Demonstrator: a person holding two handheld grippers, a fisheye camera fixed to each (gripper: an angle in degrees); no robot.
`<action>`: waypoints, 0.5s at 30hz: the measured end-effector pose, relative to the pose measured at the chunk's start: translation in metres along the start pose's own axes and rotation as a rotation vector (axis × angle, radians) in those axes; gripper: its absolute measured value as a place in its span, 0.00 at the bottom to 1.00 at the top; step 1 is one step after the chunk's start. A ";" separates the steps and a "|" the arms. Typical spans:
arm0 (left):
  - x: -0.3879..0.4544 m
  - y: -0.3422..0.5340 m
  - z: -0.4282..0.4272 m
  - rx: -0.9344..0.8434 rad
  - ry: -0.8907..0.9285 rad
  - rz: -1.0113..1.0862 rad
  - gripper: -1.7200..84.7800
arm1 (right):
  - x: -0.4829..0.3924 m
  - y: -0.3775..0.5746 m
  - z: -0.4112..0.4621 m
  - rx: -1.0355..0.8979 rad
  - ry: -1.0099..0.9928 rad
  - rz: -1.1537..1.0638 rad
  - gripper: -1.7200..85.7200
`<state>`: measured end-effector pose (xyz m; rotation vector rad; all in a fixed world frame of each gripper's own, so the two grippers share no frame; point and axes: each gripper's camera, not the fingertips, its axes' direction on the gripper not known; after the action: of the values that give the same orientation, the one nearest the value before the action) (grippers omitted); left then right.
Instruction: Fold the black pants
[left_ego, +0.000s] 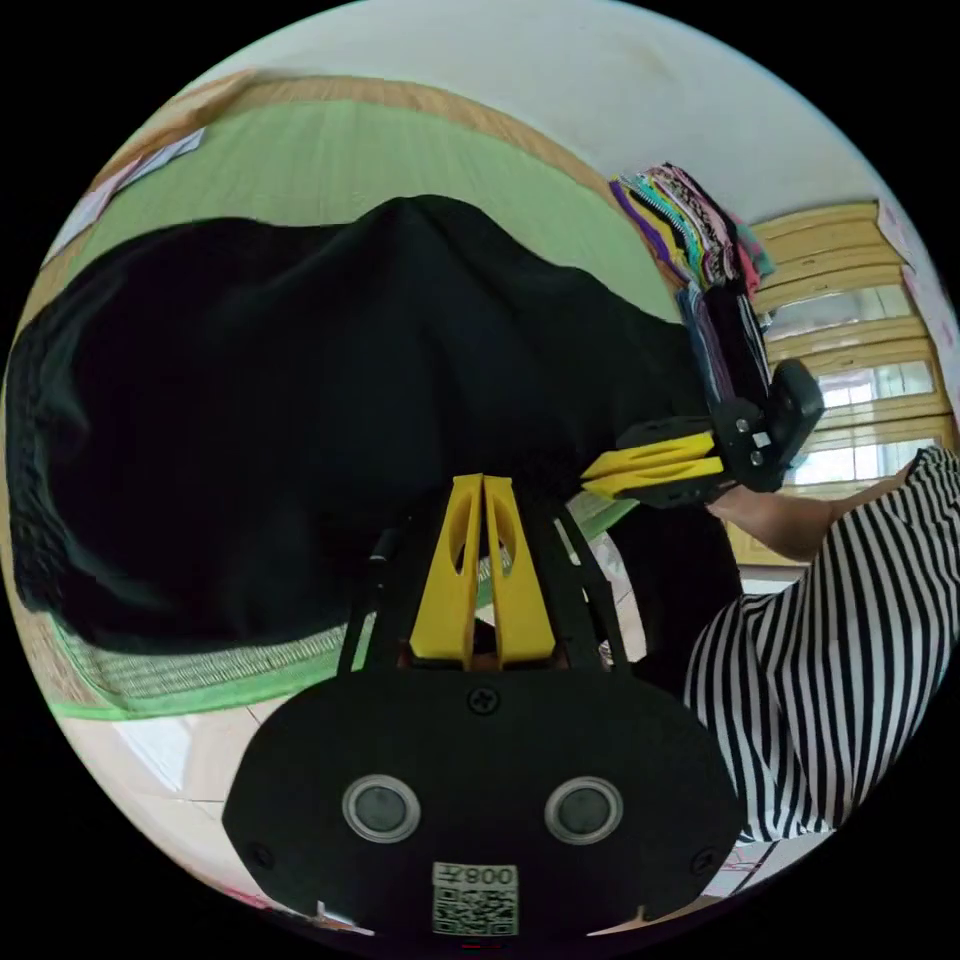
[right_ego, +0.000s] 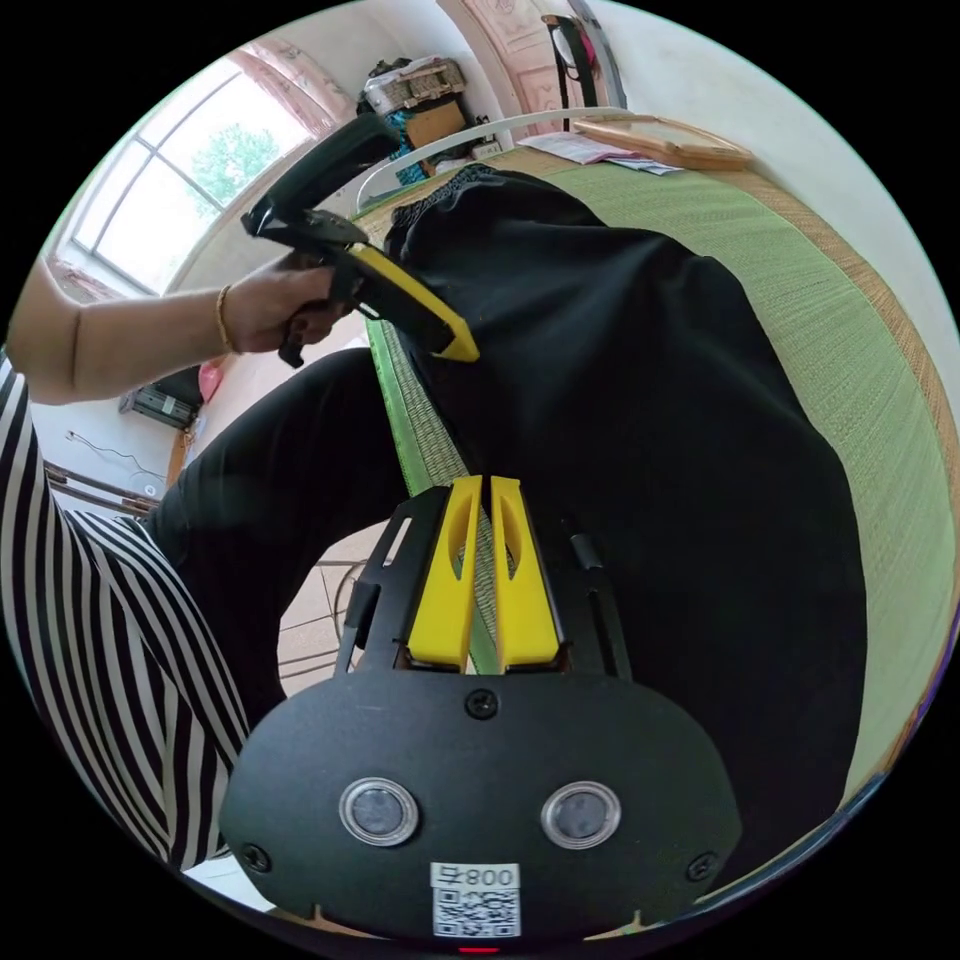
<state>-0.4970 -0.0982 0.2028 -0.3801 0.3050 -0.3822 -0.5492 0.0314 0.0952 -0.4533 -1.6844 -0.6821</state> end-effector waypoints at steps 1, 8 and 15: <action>0.004 0.005 0.000 0.004 -0.009 0.004 0.02 | 0.001 0.001 0.000 0.000 0.002 0.002 0.04; 0.027 0.023 0.013 -0.064 -0.084 0.062 0.02 | 0.009 0.020 -0.001 -0.006 0.005 0.004 0.04; 0.043 0.029 0.008 -0.002 -0.088 0.072 0.02 | 0.060 0.045 -0.038 0.089 -0.062 0.113 0.02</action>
<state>-0.4471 -0.0881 0.1889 -0.3856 0.2326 -0.2937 -0.5058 0.0360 0.1668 -0.5068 -1.7258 -0.5131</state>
